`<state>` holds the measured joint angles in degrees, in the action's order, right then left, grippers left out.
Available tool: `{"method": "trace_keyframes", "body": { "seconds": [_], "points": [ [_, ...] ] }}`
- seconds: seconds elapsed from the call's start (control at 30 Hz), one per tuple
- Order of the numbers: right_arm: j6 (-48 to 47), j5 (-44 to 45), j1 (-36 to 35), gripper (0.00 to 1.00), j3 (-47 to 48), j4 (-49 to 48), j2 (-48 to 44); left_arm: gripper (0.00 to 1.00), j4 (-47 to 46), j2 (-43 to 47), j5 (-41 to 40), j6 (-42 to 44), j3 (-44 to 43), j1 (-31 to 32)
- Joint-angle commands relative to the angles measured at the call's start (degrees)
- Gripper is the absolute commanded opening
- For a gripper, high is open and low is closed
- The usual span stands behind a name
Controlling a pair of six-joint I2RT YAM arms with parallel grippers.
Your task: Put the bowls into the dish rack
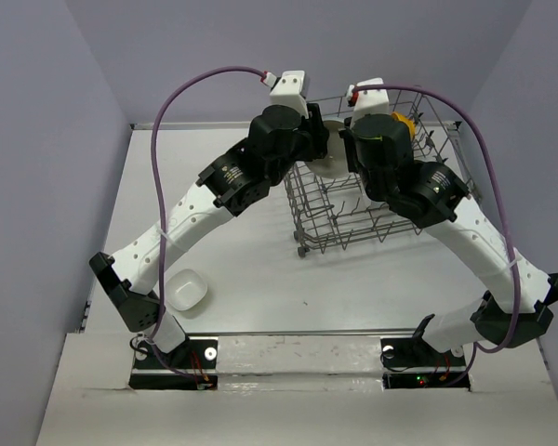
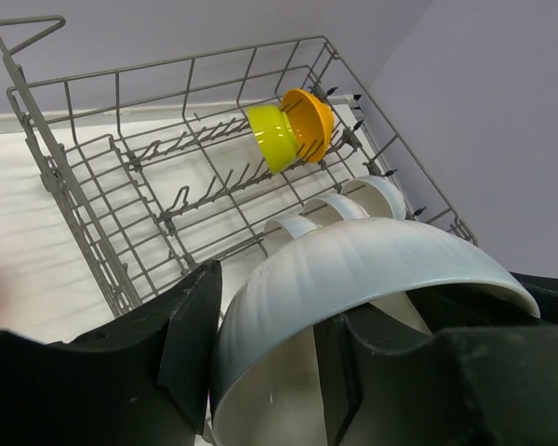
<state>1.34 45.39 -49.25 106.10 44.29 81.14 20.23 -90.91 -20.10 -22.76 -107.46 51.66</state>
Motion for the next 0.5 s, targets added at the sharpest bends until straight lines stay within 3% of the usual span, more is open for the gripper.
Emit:
{"method": "trace_keyframes", "body": {
  "seconds": [0.0, 0.13, 0.2, 0.23, 0.37, 0.47],
  "points": [
    [-0.2, 2.1, -0.8, 0.01, 0.7, -3.2, -1.1, 0.48, -6.1, 1.5, 0.8, 0.2, -1.3, 0.3],
    [0.1, 2.0, -0.8, 0.01, 0.8, -3.1, -1.1, 0.33, -5.4, 1.7, -0.1, 0.1, -1.4, 0.3],
    [0.3, 1.5, -0.8, 0.01, 0.9, -2.9, -1.0, 0.17, -5.3, 1.8, -0.3, 0.1, -1.4, 0.3],
    [0.5, 1.1, -0.8, 0.01, 0.9, -2.8, -0.9, 0.00, -5.2, 1.7, -0.5, 0.0, -1.5, 0.3],
    [-0.1, -1.1, -0.8, 0.03, 0.6, -2.9, -1.2, 0.00, -3.8, 1.3, 0.1, -1.3, -3.2, 0.3],
    [-0.5, -2.9, -0.8, 0.16, 0.0, -3.2, -1.7, 0.00, -2.6, 0.2, 0.0, -1.7, -4.9, 0.3]
  ]
}}
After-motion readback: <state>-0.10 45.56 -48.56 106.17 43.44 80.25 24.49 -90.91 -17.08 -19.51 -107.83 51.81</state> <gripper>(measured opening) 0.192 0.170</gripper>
